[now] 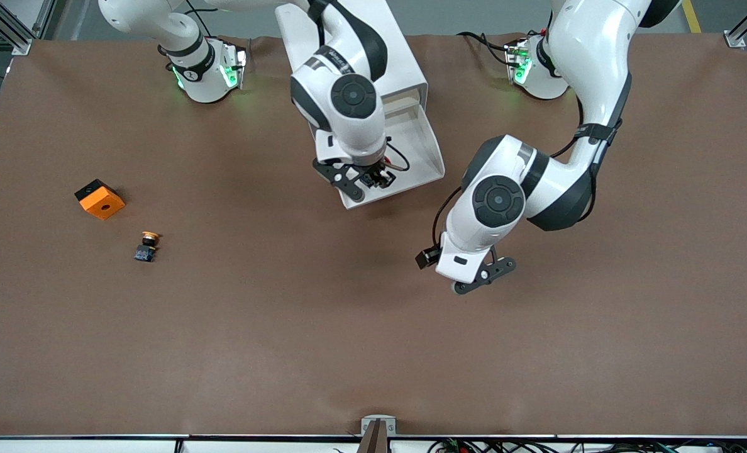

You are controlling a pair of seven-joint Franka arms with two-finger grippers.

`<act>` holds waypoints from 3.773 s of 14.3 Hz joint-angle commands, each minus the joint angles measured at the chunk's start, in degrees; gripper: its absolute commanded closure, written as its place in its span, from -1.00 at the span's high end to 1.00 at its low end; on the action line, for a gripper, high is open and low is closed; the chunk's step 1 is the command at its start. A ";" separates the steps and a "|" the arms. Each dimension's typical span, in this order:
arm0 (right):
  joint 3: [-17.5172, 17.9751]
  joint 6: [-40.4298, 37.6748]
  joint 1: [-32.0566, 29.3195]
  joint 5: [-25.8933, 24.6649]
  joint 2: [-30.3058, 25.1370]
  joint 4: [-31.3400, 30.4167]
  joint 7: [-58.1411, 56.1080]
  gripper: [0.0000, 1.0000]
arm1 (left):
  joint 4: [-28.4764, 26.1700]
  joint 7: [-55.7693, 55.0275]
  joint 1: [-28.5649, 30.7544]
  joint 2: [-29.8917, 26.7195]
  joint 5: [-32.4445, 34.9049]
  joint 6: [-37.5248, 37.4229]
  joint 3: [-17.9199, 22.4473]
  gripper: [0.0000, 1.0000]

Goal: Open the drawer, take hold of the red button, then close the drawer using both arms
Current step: 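Carry the button with the right gripper while the left gripper pushes the drawer, then push the drawer shut with the left gripper while the right gripper holds the button, then lower the button beside the yellow button while the left gripper withdraws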

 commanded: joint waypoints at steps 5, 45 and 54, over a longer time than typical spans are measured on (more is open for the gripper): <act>0.14 -12.51 -17.55 -3.74 -3.43 1.59 -31.04 -1.00 | -5.94 -1.35 -2.84 -0.56 1.39 7.72 -1.94 1.00; 0.31 39.96 -45.09 -4.21 -1.25 -38.34 -74.51 -1.00 | -10.26 -18.93 -0.74 2.78 -11.99 -1.85 -19.80 1.00; 0.31 40.05 -44.65 -4.12 0.78 -36.05 -74.59 -1.00 | -6.82 -12.98 16.83 -6.88 -2.05 -11.94 -18.12 1.00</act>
